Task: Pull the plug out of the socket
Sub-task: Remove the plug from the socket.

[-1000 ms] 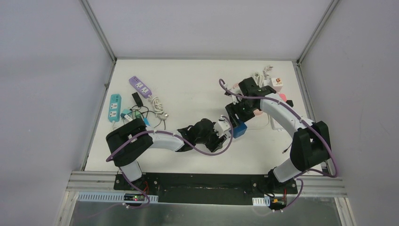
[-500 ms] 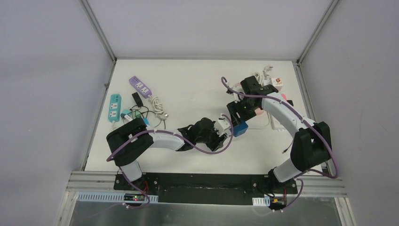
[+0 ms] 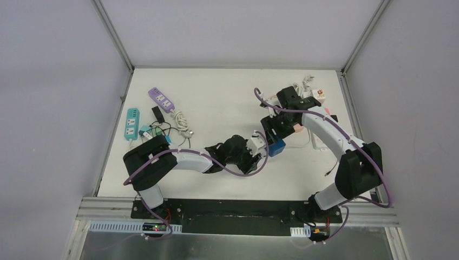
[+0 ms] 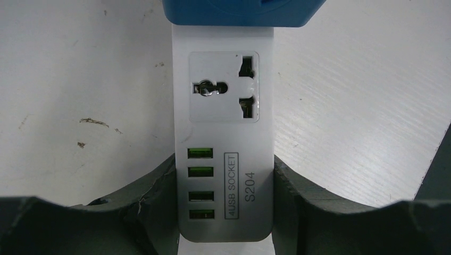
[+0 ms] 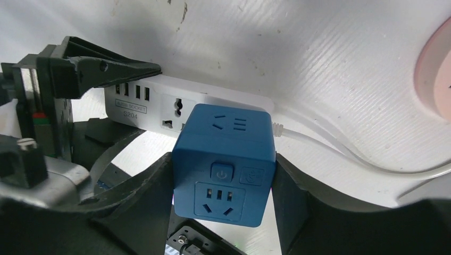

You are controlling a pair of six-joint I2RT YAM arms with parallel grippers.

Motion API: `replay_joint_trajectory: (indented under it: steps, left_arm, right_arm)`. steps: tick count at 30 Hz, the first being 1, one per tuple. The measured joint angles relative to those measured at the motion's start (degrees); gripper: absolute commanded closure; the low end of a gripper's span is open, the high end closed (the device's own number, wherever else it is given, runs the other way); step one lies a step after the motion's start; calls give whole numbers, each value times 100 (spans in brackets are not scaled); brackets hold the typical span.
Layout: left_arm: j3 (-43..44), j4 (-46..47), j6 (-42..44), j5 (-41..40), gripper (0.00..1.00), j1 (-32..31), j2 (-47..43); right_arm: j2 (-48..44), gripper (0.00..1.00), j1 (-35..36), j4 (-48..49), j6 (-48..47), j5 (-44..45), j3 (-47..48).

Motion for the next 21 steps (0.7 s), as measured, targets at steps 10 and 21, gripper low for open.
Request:
replay_joint_trajectory:
  steps: [10, 21]
  left_arm:
    - [-2, -20, -133, -127, 100, 35, -2]
    - [83, 42, -131, 11, 100, 24, 20]
  right_arm:
    - [232, 100, 319, -157, -120, 372, 426]
    - [-249, 100, -114, -146, -87, 28, 52]
